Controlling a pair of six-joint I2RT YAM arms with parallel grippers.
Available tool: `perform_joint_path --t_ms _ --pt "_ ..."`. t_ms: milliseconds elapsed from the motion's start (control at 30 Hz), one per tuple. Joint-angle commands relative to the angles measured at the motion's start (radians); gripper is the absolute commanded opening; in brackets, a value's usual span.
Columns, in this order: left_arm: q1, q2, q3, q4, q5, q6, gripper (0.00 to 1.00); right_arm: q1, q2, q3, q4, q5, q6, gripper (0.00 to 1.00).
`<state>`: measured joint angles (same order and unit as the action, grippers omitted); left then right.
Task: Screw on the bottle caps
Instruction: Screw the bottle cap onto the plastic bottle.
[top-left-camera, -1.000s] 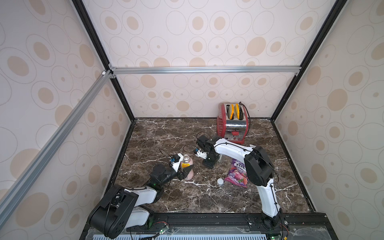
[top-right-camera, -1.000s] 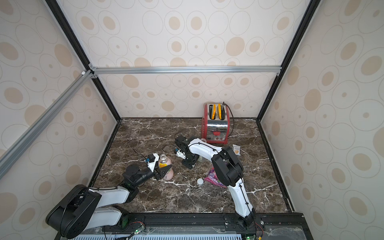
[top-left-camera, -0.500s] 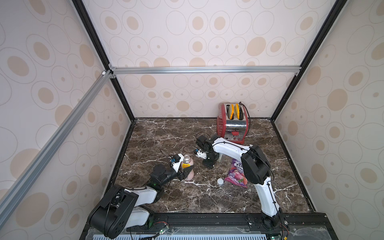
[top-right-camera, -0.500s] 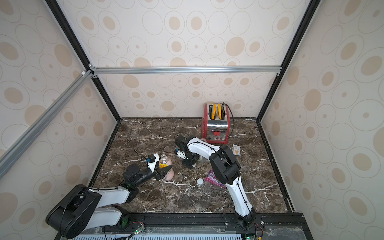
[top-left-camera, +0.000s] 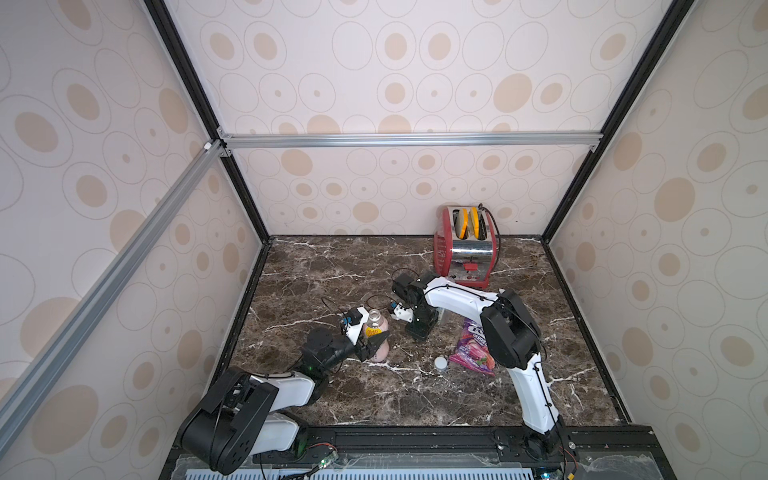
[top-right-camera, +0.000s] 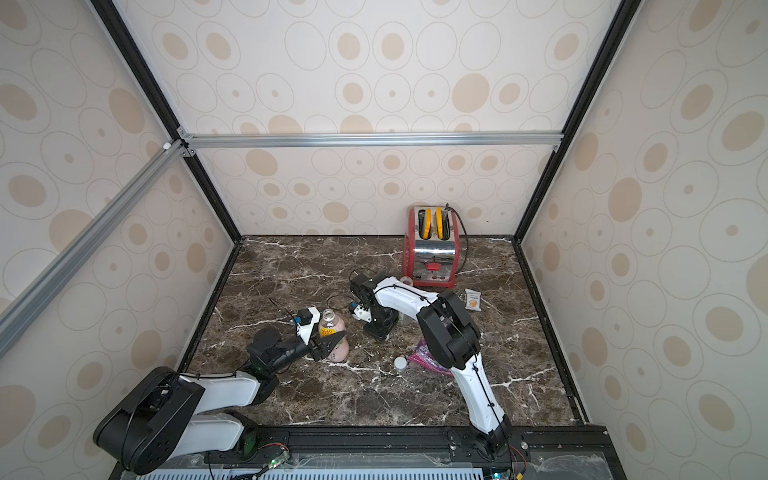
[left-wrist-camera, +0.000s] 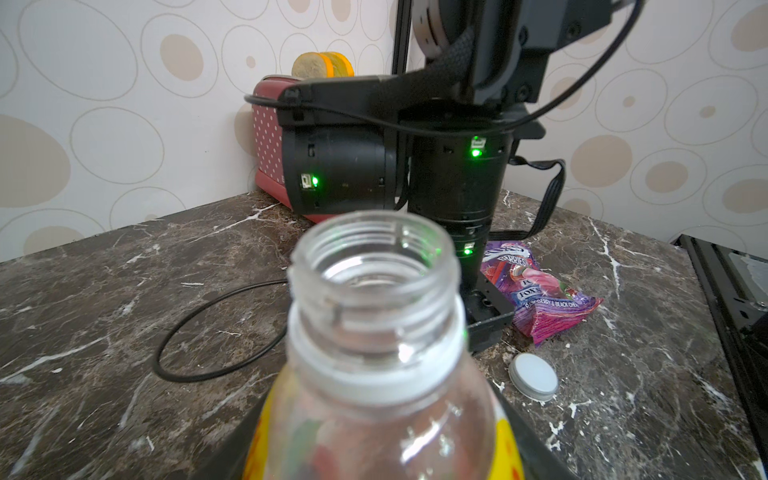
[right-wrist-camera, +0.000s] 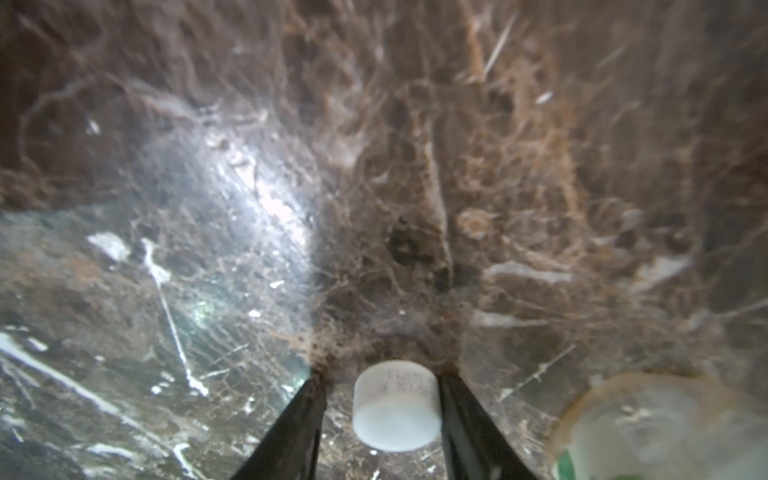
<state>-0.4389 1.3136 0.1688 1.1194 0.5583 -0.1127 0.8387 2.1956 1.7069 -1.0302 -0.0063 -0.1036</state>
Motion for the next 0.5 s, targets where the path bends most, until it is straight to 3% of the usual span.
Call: perform_joint_path --t_ms 0,467 --pt "-0.009 0.01 0.035 0.014 0.019 -0.006 0.65 0.008 -0.044 -0.026 -0.033 -0.02 0.012 0.5" --pt "-0.011 0.022 0.037 0.019 0.033 -0.005 0.65 0.008 -0.049 -0.031 0.015 -0.002 0.026 0.48"
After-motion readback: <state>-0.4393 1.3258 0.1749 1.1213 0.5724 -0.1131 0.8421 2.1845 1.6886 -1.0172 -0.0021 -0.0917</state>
